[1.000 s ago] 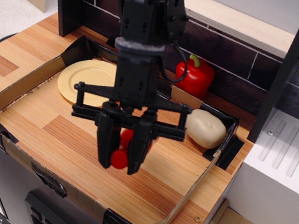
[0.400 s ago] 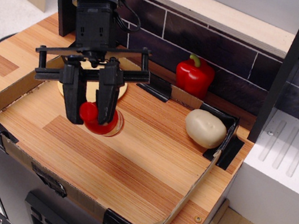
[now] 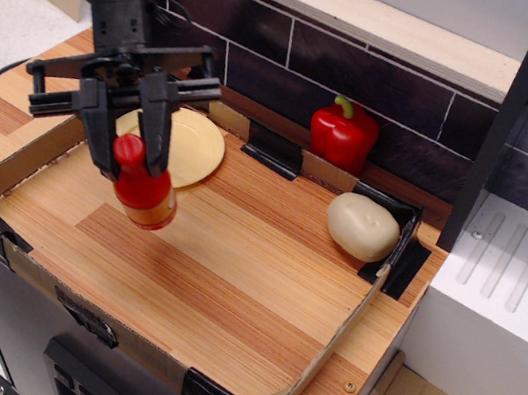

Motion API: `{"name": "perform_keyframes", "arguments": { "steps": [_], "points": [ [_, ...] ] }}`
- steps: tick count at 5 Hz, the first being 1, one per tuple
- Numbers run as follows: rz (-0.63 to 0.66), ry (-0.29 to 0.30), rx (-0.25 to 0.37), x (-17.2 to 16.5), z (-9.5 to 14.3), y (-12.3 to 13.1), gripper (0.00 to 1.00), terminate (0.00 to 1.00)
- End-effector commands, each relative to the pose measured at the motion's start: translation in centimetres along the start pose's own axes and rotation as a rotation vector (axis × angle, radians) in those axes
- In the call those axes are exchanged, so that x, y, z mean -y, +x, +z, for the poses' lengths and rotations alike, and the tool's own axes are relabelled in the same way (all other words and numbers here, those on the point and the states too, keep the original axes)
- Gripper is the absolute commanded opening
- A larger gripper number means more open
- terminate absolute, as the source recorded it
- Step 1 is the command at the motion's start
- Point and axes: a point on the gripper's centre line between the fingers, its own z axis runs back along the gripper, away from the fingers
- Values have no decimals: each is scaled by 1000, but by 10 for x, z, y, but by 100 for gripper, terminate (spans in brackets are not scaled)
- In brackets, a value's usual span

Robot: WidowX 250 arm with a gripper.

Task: Upright hot sauce bottle

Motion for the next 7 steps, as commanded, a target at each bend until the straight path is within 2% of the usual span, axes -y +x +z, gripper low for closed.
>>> {"name": "perform_keyframes", "arguments": {
  "steps": [1, 2, 3, 5, 6, 7],
  "points": [
    [7, -173, -88, -8, 28, 25, 0, 0],
    [14, -201, -115, -8, 28, 33, 0, 0],
    [-4, -268, -236, -7, 27, 36, 0, 0],
    [25, -351, -356, -5, 29, 27, 0, 0],
    [78, -325, -354, -7, 30, 26, 0, 0],
    [88, -302, -356, -7, 31, 26, 100, 0]
  ]
}}
